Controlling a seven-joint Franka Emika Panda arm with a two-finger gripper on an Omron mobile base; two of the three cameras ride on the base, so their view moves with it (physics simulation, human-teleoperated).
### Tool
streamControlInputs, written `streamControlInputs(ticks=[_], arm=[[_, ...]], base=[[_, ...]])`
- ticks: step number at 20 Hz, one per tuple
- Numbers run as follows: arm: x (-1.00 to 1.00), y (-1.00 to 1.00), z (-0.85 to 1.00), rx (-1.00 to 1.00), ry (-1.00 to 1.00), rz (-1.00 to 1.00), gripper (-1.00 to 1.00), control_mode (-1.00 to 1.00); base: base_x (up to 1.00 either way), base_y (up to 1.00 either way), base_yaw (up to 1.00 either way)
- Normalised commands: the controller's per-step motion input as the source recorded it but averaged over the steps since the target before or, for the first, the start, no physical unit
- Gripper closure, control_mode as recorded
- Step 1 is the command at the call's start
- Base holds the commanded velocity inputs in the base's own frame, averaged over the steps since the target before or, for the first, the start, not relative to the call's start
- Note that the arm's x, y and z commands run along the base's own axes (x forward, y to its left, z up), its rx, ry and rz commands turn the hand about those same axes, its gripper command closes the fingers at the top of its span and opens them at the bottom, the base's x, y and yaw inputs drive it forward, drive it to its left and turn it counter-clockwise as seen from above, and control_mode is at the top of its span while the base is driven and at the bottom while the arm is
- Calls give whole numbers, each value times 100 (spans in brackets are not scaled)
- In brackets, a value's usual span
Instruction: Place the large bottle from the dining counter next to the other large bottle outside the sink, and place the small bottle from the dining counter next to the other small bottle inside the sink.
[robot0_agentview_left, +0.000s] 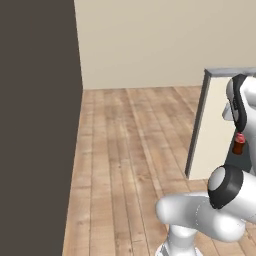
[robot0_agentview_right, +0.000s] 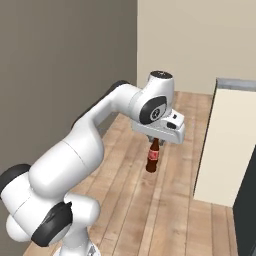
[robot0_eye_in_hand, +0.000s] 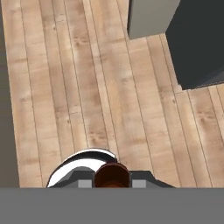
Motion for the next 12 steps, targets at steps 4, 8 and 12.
streamControlInputs(ticks=[4, 8, 12], arm=[[0, 0, 0, 0, 0, 0, 100, 100], [0, 0, 0, 0, 0, 0, 100, 100], [0, 0, 0, 0, 0, 0, 100, 100]], base=[[0, 0, 25], [0, -1, 25], [0, -7, 24]])
